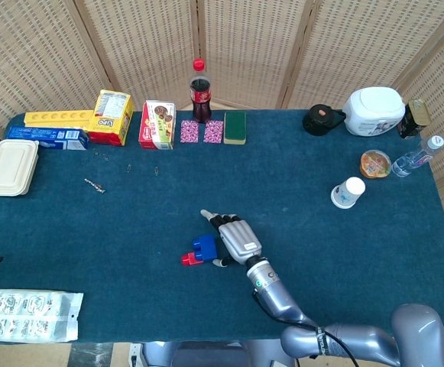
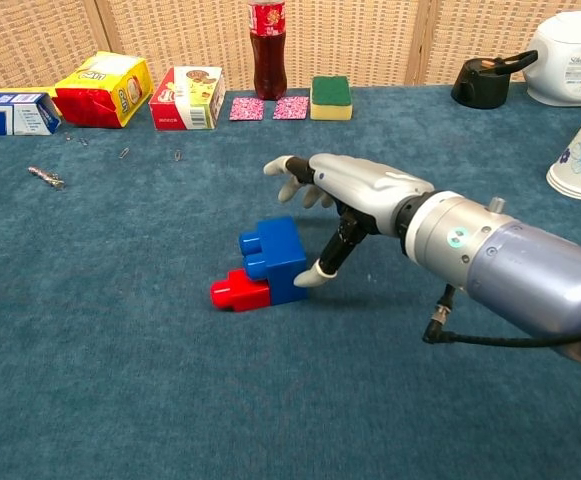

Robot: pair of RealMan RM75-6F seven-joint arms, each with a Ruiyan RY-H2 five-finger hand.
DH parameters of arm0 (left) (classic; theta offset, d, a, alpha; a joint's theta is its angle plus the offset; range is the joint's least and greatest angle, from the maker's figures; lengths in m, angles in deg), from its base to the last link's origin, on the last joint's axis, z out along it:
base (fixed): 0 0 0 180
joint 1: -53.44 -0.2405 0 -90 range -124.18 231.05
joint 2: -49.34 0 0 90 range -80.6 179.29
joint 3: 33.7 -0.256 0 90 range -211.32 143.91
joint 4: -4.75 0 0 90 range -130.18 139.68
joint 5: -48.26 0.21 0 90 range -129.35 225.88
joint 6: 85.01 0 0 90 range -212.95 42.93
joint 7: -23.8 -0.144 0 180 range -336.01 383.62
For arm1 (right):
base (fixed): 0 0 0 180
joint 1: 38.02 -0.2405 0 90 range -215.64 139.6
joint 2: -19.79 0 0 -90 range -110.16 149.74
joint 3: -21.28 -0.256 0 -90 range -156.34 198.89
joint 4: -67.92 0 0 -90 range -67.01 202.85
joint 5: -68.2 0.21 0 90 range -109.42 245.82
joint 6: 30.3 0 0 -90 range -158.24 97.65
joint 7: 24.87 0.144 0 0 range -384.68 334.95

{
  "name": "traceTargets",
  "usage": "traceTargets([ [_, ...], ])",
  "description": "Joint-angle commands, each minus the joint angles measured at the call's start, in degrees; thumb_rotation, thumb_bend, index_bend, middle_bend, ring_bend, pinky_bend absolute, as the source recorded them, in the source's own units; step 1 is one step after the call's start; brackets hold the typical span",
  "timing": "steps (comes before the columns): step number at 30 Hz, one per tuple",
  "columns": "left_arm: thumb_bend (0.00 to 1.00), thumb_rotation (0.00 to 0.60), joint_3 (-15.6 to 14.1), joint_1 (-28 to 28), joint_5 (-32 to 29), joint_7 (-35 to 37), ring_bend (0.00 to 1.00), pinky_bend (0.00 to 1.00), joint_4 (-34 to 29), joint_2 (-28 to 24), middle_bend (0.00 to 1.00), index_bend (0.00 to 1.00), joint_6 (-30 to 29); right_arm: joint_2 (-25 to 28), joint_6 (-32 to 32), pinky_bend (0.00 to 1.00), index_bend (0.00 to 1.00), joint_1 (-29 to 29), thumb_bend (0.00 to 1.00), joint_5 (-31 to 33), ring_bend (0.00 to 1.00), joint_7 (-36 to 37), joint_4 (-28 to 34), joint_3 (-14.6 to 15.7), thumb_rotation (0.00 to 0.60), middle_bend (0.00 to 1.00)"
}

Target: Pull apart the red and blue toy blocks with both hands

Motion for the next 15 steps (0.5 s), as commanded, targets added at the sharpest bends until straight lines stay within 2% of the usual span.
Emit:
traceTargets([
  [1,0.13,0.461,0.04,0.05,0.01,-0.41,0.17,0.24,-0.42,-0.12,0.27,0.19,-0.04,0.34,0.21,0.24,0.10,0.11,0.15,-0.52,0.29,0.94,-0.09,0.05,0.600,0.25],
  [6,0.13,0.469,0.05,0.10,0.10,-0.93,0.17,0.24,-1.05,-0.24,0.27,0.19,-0.12,0.91,1.32,0.32,0.22,0.03,0.21,-0.59,0.38,1.37,0.43,0.71,0.600,0.34],
  [15,0.13,0.462,-0.02,-0.37,-0.29,-0.90,0.17,0.24,-1.25,-0.62,0.27,0.19,-0.41,0.01,2.44,0.35,0.30,-0.72,0.21,0.35,0.41,1.71,-0.57,0.49,0.600,0.37],
])
